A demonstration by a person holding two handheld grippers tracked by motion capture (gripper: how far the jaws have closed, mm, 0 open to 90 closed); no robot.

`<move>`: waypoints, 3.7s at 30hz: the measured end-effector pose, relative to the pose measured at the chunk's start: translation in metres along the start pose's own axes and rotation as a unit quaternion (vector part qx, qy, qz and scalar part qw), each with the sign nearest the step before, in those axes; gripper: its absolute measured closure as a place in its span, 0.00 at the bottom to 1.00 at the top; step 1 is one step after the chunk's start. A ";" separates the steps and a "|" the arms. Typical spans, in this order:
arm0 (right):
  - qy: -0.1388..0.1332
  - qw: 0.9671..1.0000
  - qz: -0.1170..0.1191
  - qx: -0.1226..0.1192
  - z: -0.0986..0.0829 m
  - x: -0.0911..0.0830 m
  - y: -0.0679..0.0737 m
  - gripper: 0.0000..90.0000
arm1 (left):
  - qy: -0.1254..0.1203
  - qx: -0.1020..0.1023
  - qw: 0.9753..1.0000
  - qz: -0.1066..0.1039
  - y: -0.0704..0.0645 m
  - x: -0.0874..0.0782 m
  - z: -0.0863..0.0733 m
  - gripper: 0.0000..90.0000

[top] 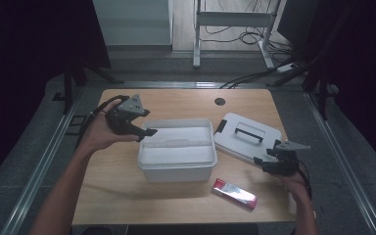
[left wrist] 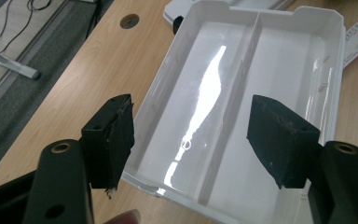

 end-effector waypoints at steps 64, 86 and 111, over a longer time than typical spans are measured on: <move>-0.004 1.000 -0.001 0.003 0.000 -0.003 -0.003 0.31 | 0.079 0.067 0.992 -0.073 -0.018 0.055 0.006 0.40; -0.004 1.000 -0.003 0.003 0.000 -0.003 -0.003 0.31 | 0.088 0.064 0.991 -0.079 -0.015 0.063 0.004 0.41; -0.005 1.000 -0.002 0.002 0.001 -0.003 -0.003 0.31 | 0.114 0.080 0.984 -0.115 -0.024 0.081 0.004 0.46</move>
Point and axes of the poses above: each handheld gripper's, and its own axes: x roughly forward along the jaws, z roughly out of its top, y roughly to its left, the point moved 10 cm from there along x, roughly forward along the jaws, and after that the axes turned 8 degrees about -y, right-handed, at the moved point
